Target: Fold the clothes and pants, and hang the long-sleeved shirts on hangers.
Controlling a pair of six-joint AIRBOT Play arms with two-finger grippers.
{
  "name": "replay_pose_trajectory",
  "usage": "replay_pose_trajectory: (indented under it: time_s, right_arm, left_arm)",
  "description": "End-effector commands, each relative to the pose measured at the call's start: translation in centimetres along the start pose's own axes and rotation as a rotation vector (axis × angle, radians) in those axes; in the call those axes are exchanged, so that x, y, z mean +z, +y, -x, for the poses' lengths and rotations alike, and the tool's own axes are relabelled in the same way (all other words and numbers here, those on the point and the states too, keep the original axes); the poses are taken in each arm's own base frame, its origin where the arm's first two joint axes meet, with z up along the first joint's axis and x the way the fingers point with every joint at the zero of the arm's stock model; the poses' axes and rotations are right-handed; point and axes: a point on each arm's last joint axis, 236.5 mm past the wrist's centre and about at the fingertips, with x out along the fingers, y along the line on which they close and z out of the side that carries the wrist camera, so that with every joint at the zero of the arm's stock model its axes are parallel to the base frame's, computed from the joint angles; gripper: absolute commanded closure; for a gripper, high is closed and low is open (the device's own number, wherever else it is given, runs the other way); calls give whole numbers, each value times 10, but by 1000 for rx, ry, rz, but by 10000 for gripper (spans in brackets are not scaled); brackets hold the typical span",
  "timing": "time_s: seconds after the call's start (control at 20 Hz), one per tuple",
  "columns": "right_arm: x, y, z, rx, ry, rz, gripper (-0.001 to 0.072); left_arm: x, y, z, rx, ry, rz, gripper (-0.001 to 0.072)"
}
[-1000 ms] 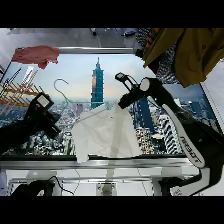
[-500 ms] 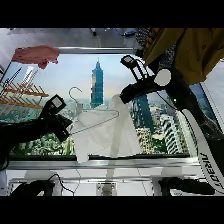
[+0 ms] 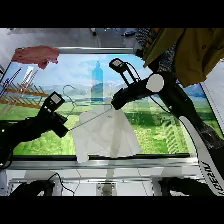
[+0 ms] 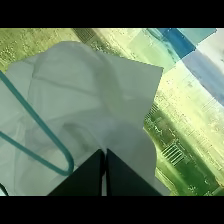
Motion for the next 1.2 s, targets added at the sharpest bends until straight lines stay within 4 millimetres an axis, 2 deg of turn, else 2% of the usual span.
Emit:
replay_pose_trajectory:
  time_s: [0.0,0.45,0.7,0.85,1.05,1.15]
  right_arm:
    - [3,4,7,-10,-9,-8,681]
    - [5,6,9,-4,-18,-8,681]
    - [7,9,9,7,-29,-12,681]
    - [9,9,12,4,-35,-10,681]
    - [13,12,24,-4,-58,1,681]
    - [16,15,29,0,-71,2,681]
  left_arm:
    - [-1,9,5,42,-1,43,682]
    - [1,6,5,32,-9,90,682]
    - [7,-11,1,-5,-11,46,682]
    - [3,-12,-7,-16,18,42,682]
    - [-9,14,-8,90,73,40,682]
    - [-2,23,-3,125,59,34,682]
